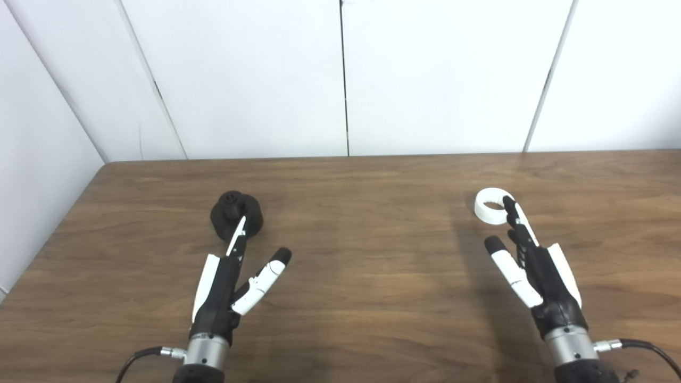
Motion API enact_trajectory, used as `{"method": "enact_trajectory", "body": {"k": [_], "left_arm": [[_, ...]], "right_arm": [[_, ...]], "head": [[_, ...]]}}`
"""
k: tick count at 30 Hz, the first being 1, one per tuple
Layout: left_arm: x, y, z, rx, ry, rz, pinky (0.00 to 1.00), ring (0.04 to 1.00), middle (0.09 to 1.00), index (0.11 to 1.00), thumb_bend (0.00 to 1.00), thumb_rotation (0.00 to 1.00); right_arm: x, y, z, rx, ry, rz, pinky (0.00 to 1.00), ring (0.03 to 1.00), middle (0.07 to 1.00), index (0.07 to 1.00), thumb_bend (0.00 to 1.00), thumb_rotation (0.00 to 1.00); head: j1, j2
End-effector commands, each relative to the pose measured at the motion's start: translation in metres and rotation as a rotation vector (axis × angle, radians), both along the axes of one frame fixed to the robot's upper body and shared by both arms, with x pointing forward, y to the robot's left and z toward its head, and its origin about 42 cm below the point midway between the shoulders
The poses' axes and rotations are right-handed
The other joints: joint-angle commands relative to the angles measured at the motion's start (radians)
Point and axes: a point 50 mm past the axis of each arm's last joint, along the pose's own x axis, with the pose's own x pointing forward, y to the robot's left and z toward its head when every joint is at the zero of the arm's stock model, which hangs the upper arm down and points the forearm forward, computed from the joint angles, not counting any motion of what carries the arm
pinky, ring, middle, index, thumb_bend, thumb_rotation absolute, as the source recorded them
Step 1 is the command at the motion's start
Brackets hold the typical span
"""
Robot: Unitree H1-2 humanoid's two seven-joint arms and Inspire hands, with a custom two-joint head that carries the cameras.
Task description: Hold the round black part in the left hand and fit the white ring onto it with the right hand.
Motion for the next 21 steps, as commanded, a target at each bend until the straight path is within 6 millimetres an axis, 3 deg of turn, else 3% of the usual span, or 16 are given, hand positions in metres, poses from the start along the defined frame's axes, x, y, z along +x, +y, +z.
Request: {"method": "enact_trajectory", "body": {"k": [1,13,18,21], "left_arm": [[0.006,0.003,0.013,0.028,-0.074,0.003,1.0,1.0,1.0,1.0,0.78,0.73],[0.003,0.012,0.015,0.04,-0.052,0.012,1.0,1.0,1.0,1.0,0.77,0.72],[0.006,0.027,0.014,0.152,-0.054,0.04,1.0,1.0,1.0,1.0,0.78,0.78],[0.008,0.038,0.016,0.144,-0.057,0.061,1.0,1.0,1.0,1.0,0.79,0.74]], "right_arm": [[0.004,0.0,0.011,-0.021,-0.063,0.015,0.99,1.0,1.0,0.996,0.69,0.89],[0.006,-0.008,0.015,-0.045,-0.058,0.033,1.0,1.0,1.0,0.994,0.69,0.89],[0.008,-0.011,0.015,-0.096,-0.056,0.029,1.0,1.0,1.0,0.987,0.7,0.91],[0.008,-0.012,0.017,-0.111,-0.057,0.032,0.99,1.0,1.0,0.983,0.71,0.9]], "head": [[0.001,0.001],[0.018,-0.003],[0.038,-0.009],[0.043,-0.01]]}}
